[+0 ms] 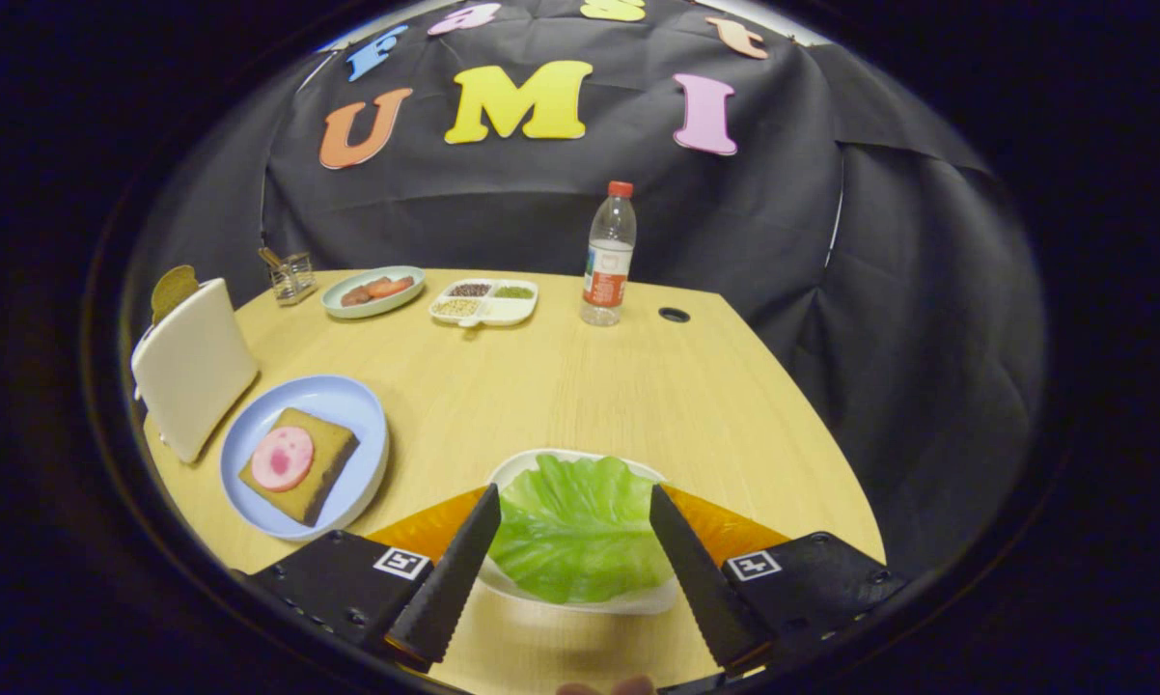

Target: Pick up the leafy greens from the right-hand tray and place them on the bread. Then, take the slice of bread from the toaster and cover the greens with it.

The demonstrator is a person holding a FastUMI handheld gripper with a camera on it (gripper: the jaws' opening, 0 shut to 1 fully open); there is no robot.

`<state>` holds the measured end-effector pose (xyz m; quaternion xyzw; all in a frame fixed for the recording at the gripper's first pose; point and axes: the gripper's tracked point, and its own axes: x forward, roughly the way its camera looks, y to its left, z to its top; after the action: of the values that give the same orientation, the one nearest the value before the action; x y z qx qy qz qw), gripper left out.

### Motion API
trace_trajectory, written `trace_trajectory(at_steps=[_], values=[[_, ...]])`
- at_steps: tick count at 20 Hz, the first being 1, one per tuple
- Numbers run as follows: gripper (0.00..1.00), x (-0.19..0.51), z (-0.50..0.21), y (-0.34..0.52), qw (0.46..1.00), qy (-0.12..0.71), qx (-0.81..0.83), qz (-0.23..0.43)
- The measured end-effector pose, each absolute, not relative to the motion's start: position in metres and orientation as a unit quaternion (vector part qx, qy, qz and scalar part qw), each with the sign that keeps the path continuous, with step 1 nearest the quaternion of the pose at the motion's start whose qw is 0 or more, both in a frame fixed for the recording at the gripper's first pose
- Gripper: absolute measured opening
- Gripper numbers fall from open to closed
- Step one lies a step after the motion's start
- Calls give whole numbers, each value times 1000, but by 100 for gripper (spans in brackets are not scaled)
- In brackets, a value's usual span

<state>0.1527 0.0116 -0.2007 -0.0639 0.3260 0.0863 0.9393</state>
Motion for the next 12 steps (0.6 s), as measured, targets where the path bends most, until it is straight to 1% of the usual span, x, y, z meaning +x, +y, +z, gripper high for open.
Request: trace_trajectory(at_steps=[7,12], values=[[96,162,-231,10,929,358,-64,74],[97,158,-241,9,923,374,-46,84]])
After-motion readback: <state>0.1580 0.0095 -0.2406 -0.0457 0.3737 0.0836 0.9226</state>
